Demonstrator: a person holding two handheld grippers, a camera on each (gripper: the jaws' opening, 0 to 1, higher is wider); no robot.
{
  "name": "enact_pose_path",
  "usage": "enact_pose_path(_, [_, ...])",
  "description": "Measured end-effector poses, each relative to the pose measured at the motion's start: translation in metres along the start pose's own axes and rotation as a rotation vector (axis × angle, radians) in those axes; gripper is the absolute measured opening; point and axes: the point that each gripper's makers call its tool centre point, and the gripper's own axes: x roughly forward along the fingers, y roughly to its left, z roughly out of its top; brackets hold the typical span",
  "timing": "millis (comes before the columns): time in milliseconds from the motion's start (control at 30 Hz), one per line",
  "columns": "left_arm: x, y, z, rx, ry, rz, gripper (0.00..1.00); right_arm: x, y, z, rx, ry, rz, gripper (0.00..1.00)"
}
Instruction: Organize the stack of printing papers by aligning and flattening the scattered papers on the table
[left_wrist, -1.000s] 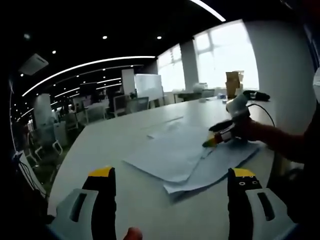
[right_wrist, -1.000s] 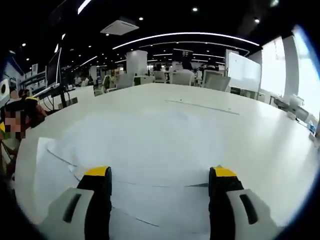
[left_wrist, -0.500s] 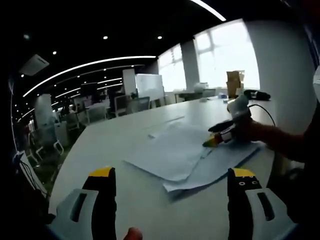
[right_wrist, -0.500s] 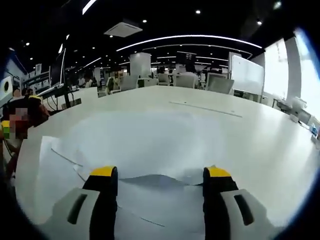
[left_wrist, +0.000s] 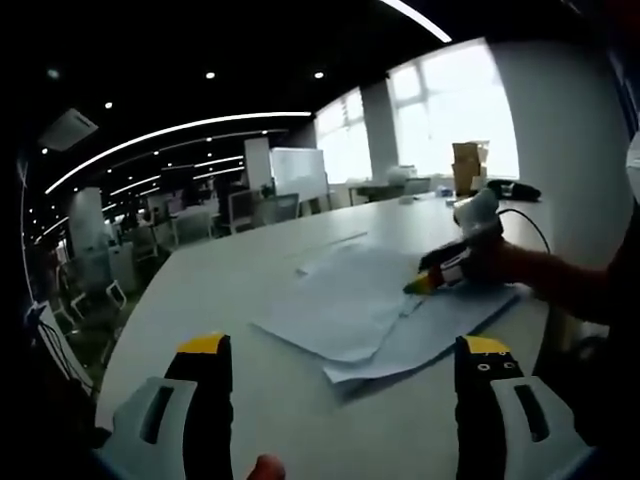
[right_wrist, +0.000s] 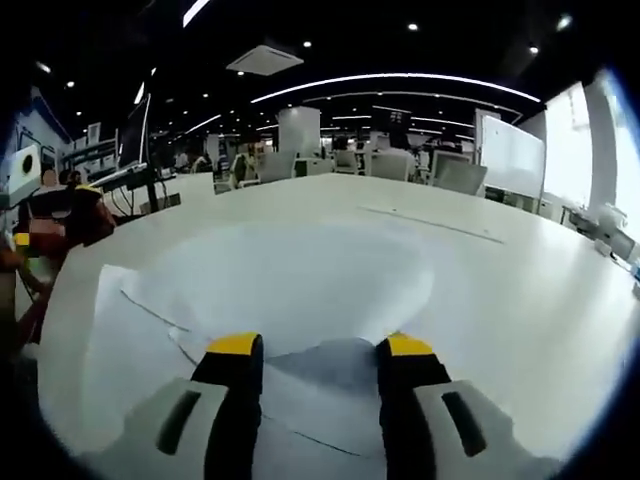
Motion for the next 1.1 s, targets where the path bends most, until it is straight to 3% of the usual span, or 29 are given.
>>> enact_pose_path(300, [-0.001,0.001,0.001,0.005,-0.003,0.002,0.94,0.002,0.016,0.001,-0.038,-0.009,0.053,0.18])
enact_pose_path(667, [-0.001,0.001,0.003,0.011,-0.004,-0.001,0.94,0.002,0.014,0.002,0.059,-0.016,0.066,0.09])
enact_pose_path(1100, [-0.002,0.001,0.001,0.008,-0.004,0.002,0.94,0.001,0.017,0.000,0.052,-0.016,0.078,0.01])
